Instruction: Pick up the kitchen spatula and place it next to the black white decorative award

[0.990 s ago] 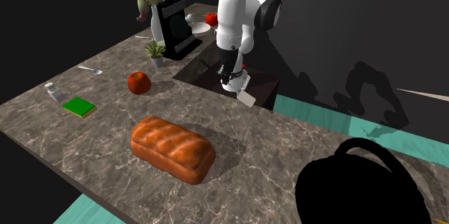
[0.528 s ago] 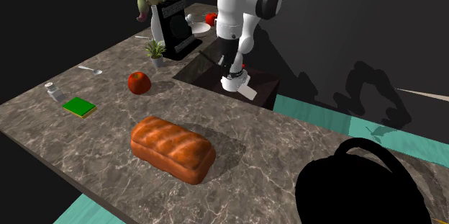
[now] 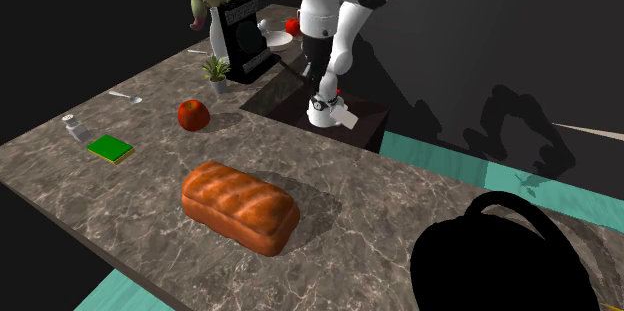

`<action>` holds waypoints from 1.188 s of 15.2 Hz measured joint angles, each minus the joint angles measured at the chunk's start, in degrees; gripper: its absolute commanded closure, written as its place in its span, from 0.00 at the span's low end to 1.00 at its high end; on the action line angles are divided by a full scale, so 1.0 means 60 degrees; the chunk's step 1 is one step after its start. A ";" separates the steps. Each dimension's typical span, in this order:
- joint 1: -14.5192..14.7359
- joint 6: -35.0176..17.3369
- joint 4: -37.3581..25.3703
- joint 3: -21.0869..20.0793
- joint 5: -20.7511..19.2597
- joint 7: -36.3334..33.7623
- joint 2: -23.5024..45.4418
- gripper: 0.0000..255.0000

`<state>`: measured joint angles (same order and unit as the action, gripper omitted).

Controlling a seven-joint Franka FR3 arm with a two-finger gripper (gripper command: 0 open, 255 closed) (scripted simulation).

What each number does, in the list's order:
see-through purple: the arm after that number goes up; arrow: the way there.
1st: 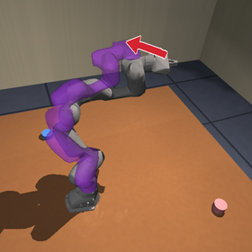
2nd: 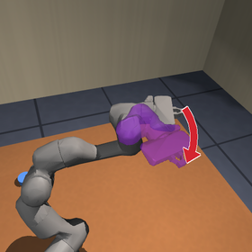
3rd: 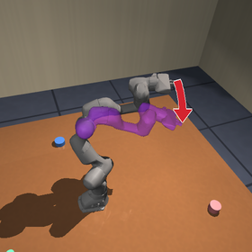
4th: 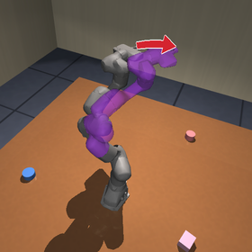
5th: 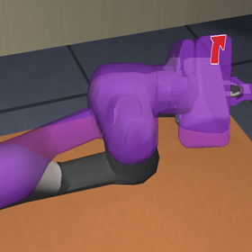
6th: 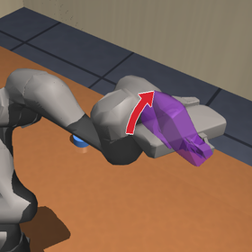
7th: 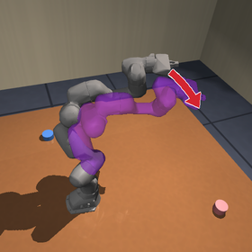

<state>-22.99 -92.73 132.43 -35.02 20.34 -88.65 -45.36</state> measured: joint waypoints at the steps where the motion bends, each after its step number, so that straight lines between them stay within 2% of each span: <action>1: -0.0011 0.0111 -0.0115 0.0043 -0.0033 0.0000 0.0008 1.00; 18: -0.0350 0.2023 -0.2715 0.0470 -0.0572 -0.0170 0.0732 1.00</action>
<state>-25.09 -80.60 116.14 -32.20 16.91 -89.67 -40.97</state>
